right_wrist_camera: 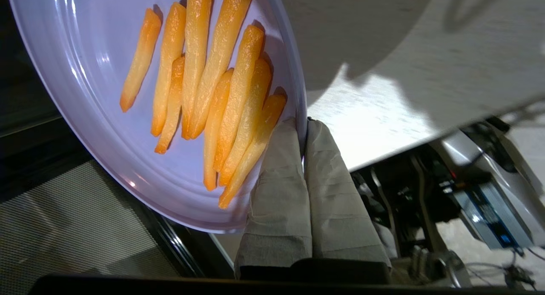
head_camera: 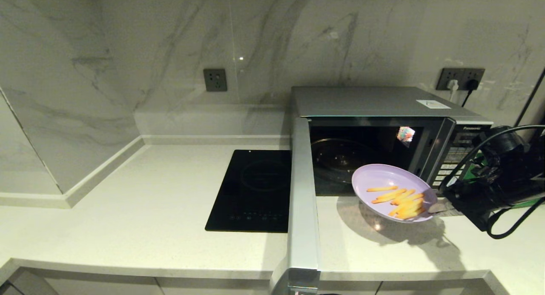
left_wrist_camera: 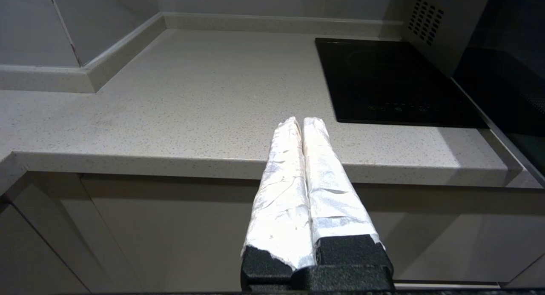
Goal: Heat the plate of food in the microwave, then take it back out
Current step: Put the plate in the microwave oven
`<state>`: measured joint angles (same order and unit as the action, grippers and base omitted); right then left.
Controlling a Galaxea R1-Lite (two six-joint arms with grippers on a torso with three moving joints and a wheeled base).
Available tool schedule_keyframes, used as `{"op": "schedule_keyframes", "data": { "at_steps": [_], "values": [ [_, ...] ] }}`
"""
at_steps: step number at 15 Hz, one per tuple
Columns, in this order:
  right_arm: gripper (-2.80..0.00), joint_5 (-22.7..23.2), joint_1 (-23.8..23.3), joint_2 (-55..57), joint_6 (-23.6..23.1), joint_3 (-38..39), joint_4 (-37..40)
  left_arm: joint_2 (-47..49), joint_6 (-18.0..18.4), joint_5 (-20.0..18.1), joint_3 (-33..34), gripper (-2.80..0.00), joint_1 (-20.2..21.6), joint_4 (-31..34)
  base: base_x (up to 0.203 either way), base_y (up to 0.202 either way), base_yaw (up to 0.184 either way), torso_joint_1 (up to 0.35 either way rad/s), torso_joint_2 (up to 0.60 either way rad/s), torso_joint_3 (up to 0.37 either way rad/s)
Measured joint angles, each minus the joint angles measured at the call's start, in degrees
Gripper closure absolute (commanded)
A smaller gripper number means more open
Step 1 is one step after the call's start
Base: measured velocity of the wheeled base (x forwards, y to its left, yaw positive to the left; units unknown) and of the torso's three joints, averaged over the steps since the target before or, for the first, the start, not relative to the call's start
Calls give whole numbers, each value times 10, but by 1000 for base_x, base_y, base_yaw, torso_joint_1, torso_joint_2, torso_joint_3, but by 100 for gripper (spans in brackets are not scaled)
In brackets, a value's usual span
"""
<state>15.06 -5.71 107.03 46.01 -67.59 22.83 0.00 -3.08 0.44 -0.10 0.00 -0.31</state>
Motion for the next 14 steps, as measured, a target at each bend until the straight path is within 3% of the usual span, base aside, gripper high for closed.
{"op": "schedule_keyframes", "data": {
  "at_steps": [5,14],
  "values": [
    [0,-9,49,32,52,-39,-17,0,-1,0,0,0,0,0,0,0,0,0,0,0],
    [0,-11,74,93,122,-95,-84,0,0,0,0,0,0,0,0,0,0,0,0,0]
  ]
}}
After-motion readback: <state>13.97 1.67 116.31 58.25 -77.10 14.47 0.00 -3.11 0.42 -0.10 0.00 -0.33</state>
